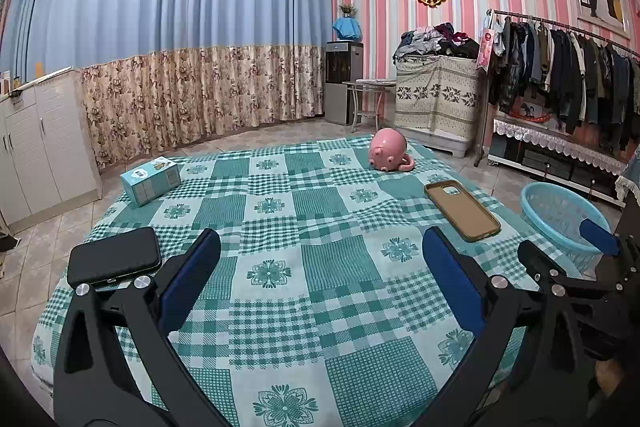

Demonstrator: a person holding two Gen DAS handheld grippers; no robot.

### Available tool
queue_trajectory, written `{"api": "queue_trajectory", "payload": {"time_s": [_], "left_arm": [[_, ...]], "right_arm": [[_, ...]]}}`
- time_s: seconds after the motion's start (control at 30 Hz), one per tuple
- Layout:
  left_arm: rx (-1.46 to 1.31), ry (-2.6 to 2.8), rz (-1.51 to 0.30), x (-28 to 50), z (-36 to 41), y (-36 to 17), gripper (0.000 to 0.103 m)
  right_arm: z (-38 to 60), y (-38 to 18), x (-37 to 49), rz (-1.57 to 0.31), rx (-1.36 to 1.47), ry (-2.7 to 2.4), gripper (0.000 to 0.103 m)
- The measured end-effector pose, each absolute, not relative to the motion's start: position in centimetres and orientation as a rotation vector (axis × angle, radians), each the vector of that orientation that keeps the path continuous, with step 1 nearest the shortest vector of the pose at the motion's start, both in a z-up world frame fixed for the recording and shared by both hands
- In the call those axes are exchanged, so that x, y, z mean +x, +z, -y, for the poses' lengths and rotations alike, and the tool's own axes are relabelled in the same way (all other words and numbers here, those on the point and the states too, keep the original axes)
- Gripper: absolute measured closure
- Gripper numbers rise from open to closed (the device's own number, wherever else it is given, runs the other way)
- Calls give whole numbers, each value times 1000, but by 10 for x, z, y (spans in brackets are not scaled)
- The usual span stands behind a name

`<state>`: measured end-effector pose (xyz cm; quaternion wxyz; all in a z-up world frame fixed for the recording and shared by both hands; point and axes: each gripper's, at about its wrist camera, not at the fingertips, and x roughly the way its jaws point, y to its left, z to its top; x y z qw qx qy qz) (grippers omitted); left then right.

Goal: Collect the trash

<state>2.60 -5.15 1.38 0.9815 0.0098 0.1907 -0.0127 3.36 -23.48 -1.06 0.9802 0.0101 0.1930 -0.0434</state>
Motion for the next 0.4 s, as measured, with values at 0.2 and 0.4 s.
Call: {"api": "queue_trajectory", "payload": {"time_s": [0.2,0.4], "left_arm": [[14,-35,-388,25,52,16,5],[16,-39,-388,24,52,16,5]], "right_arm": [[236,-14,34,-390,28,-91,4],[237,-16,35,-394,27,-93,4]]}}
